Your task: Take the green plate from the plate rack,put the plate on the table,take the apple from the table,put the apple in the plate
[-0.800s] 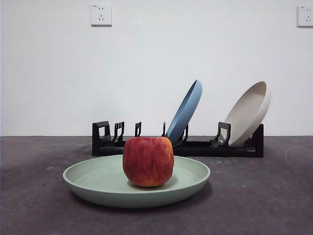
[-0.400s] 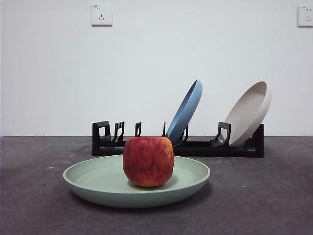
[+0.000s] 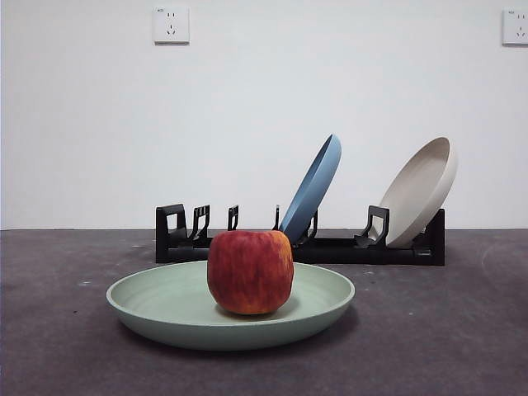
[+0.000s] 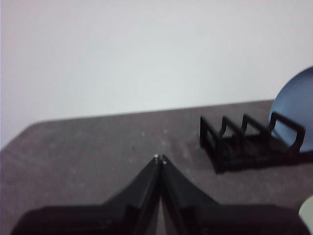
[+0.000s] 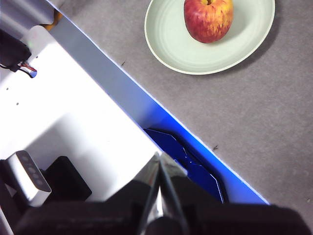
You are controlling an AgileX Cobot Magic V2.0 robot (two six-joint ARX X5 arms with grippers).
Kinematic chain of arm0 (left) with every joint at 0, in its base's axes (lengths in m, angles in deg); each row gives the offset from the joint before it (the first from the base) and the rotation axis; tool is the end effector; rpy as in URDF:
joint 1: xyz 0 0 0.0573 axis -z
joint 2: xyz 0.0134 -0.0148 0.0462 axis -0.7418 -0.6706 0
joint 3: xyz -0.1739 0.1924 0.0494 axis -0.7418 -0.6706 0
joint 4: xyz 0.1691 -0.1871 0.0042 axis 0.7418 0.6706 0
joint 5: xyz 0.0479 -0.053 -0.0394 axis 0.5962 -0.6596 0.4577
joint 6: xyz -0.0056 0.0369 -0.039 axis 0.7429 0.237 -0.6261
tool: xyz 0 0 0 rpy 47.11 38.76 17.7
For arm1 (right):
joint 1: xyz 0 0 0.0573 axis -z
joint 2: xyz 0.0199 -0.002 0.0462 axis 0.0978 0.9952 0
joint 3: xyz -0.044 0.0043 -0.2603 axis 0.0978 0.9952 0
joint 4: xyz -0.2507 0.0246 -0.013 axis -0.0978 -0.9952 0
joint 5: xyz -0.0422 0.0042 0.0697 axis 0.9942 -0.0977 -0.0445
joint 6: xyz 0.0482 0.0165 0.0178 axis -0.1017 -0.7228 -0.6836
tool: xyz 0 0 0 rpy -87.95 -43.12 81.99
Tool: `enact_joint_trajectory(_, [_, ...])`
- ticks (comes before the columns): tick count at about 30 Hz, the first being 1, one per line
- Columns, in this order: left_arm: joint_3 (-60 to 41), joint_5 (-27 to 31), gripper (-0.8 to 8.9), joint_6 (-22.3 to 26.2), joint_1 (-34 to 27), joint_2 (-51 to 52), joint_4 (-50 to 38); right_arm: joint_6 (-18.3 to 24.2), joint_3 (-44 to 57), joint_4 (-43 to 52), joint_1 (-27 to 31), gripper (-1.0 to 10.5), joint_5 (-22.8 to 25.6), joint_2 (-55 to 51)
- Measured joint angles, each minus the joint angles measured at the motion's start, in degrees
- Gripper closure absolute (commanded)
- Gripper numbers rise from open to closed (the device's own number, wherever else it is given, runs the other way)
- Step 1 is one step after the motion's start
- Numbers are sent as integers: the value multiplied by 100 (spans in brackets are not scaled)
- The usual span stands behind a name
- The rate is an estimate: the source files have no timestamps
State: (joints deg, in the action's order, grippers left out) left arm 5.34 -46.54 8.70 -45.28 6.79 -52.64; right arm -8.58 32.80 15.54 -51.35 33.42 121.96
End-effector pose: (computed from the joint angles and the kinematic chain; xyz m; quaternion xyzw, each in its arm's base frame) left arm 0.0988 -0.0052 0.1823 0.0151 -0.0180 -0.0338 0.9992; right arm 0.0680 0.0793 0.3226 -0.0727 0.4461 0.4171 0.7885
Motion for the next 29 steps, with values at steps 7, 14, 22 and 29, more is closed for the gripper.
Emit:
enact_joint_trajectory(7, [-234, -2, 817, -245, 2, 170, 402, 0, 0, 0, 0, 946, 0, 0])
enact_joint_trajectory(14, [-232, -37, 817, -358, 2, 354, 1322, 0, 0, 0, 0, 946, 0, 0])
enact_joint_trajectory(22, [-232, -39, 817, -481, 2, 369, 1327, 0, 0, 0, 0, 946, 0, 0])
enact_joint_trajectory(29, [-232, -39, 817, -483, 2, 369, 1325, 0, 0, 0, 0, 946, 0, 0])
